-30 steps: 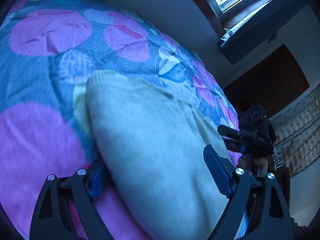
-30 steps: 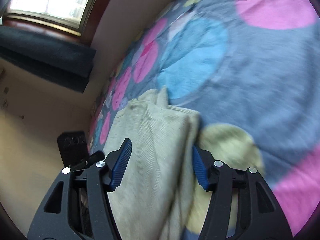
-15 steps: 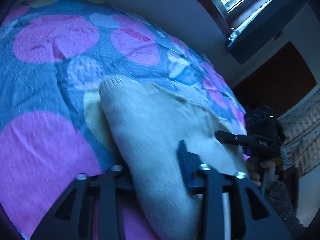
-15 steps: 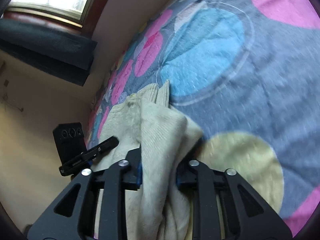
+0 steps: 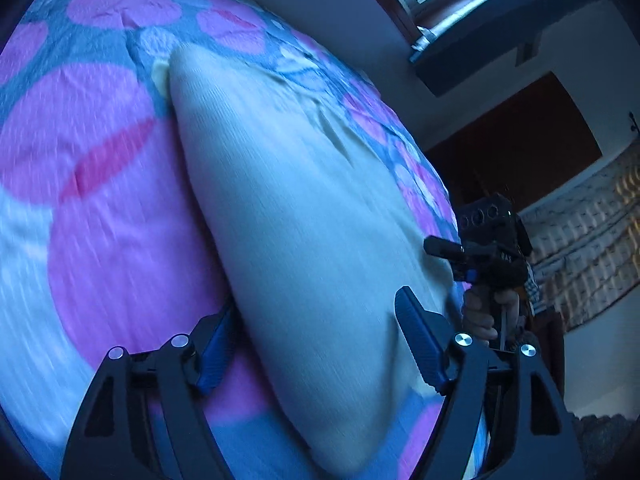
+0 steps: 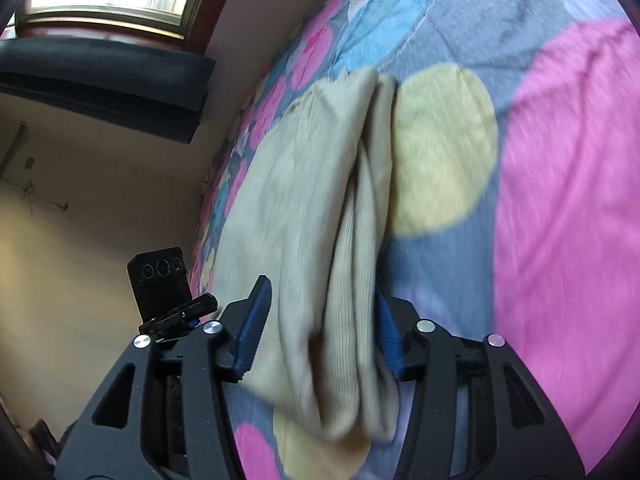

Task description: Fold small clothes

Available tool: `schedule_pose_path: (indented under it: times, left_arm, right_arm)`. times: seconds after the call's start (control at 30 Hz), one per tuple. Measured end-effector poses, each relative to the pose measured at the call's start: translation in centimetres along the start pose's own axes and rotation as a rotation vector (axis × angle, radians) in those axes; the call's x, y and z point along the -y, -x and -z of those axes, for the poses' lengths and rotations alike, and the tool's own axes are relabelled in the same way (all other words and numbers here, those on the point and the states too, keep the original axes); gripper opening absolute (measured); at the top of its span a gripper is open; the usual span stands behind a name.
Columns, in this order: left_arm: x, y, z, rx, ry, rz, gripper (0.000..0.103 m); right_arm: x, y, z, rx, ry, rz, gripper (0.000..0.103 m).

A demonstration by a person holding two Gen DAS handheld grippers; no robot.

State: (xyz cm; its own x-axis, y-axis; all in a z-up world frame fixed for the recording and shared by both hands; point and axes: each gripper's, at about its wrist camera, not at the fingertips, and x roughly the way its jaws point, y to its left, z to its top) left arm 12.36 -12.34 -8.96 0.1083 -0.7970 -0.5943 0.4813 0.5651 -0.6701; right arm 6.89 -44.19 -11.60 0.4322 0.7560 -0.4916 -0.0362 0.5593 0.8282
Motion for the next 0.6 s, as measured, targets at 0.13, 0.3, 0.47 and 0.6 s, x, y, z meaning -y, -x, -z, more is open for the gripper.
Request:
schedule_pose_path:
  times: [0.13, 0.3, 0.47, 0.6]
  left_arm:
    - [1.7, -0.3, 1.7, 0.002, -0.074, -0.065, 0.068]
    - [2.2, -1.0, 2.1, 0.026, -0.121, -0.154, 0.055]
    - [1.7, -1.0, 2.3, 0.039, -0.126, -0.162, 0.054]
    - [1.2, -0.5, 2.6, 0.048, -0.111, -0.139, 0.054]
  right_arm:
    - [-0.6, 0.6, 2.4, -0.014, 0.021, 0.015, 0.051]
    - [-1.0, 0.4, 3.3, -0.003, 0.042, 0.078, 0.032]
    - [0.3, 0.4, 4.3, 0.016, 0.043, 0.076, 0.014]
    - [0.4, 0.5, 4.4, 0.035, 0.062, 0.066, 0.014]
